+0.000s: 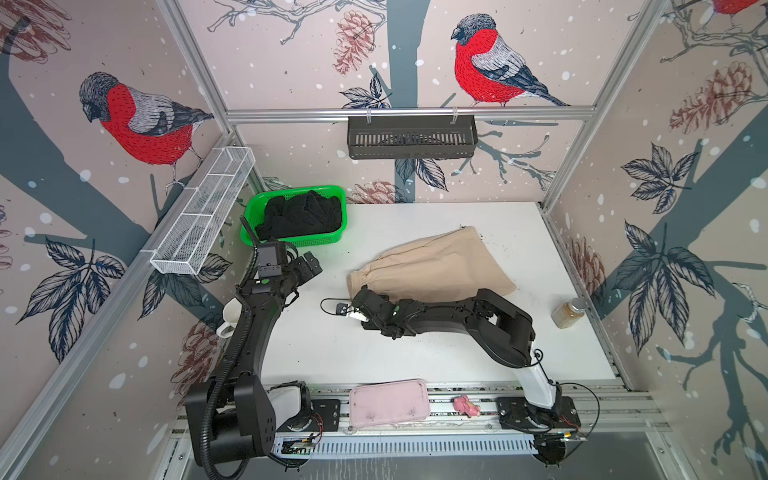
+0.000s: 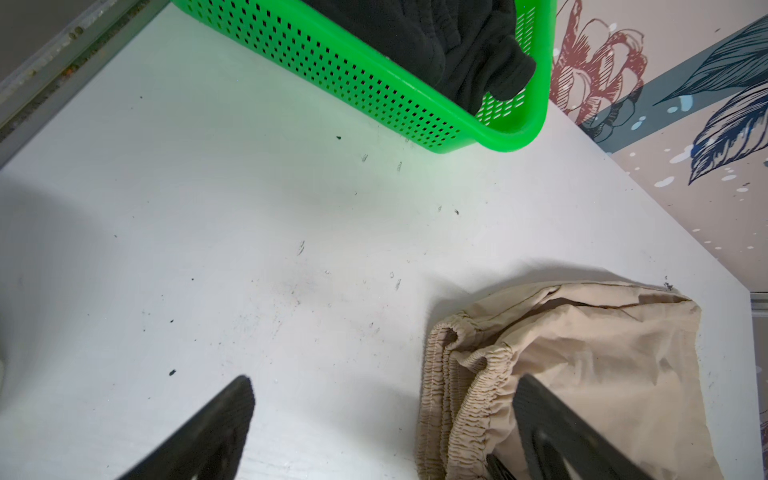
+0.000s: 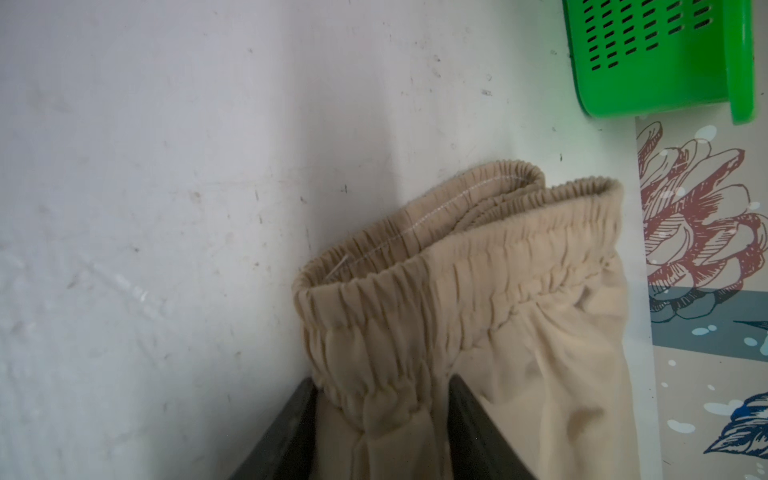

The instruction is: Fold and stack the shorts

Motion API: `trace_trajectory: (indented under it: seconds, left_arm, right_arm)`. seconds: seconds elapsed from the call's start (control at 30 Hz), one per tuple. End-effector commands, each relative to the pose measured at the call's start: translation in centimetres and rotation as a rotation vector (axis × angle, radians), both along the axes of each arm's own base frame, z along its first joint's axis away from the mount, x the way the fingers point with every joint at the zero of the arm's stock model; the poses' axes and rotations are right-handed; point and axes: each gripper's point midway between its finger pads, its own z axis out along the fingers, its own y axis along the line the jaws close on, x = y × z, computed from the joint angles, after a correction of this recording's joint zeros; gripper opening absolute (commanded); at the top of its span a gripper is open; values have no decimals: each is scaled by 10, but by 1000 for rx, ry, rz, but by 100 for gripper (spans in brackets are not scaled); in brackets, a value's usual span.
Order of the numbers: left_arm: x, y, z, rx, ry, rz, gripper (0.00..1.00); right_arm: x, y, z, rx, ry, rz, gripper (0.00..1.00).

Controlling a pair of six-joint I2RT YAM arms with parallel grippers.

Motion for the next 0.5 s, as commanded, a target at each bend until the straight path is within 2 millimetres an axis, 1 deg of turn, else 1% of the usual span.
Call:
trace_trajectory:
  seconds: [0.0, 0.07, 0.1, 0.17, 0.27, 0.37, 0.47]
  left_arm:
    - [-4, -6, -14, -46, 42, -15, 97]
    - [-4, -16, -21, -97, 62, -40, 97]
    - [-5, -23, -25, -124, 71, -77, 97]
    - [-6, -35, -34, -184, 85, -120, 97]
    - [-7, -50, -44, -279, 68, -150, 97]
    - [-9, -62, -45, -361, 19, -176, 97]
    - [-9, -73, -40, -437, -50, -200, 97]
  right_arm:
    - [0, 8, 5, 79, 31, -10, 24]
    - [1, 9, 12, 143, 65, -19, 9]
    - [2, 9, 18, 183, 84, -25, 4]
    - [5, 10, 32, 268, 113, -34, 3]
    - [8, 10, 42, 350, 143, -45, 2]
    - [9, 9, 46, 385, 139, -55, 1]
    - [8, 9, 50, 421, 142, -61, 1]
